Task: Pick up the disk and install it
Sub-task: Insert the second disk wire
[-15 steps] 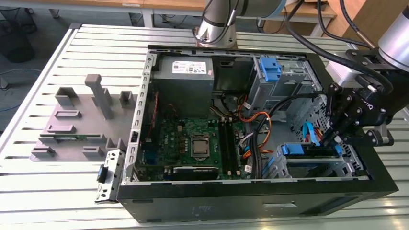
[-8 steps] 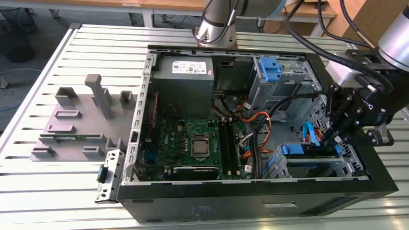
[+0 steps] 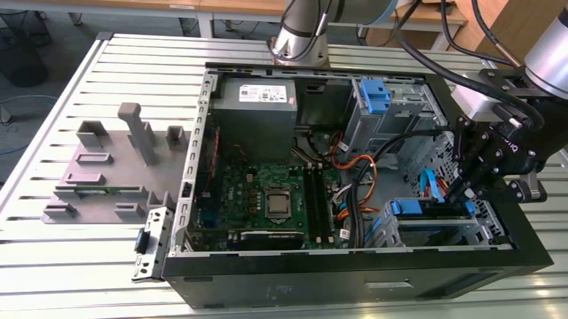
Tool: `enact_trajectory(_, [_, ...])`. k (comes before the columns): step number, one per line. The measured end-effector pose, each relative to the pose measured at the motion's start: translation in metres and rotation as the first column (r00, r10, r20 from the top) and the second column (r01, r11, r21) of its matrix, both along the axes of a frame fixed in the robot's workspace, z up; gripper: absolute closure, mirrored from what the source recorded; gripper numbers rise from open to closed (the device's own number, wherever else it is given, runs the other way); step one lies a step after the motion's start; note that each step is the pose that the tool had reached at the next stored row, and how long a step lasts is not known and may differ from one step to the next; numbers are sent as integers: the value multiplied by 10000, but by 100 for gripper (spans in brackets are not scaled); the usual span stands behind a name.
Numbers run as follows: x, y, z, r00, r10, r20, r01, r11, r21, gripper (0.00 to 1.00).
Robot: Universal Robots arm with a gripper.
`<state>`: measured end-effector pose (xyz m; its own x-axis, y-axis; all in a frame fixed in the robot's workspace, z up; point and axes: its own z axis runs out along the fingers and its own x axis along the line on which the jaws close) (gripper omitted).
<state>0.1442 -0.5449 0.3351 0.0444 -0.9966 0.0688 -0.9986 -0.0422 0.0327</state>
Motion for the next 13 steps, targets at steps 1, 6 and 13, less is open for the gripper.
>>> enact_trajectory(1, [0, 0, -1, 10000, 2, 17, -2, 10000, 1, 84])
enact_trajectory(6, [-4, -1, -1, 10000, 2, 46, -2, 10000, 2, 84])
enact_trajectory(13, [-16, -1, -1, 10000, 2, 81, -2, 10000, 2, 84])
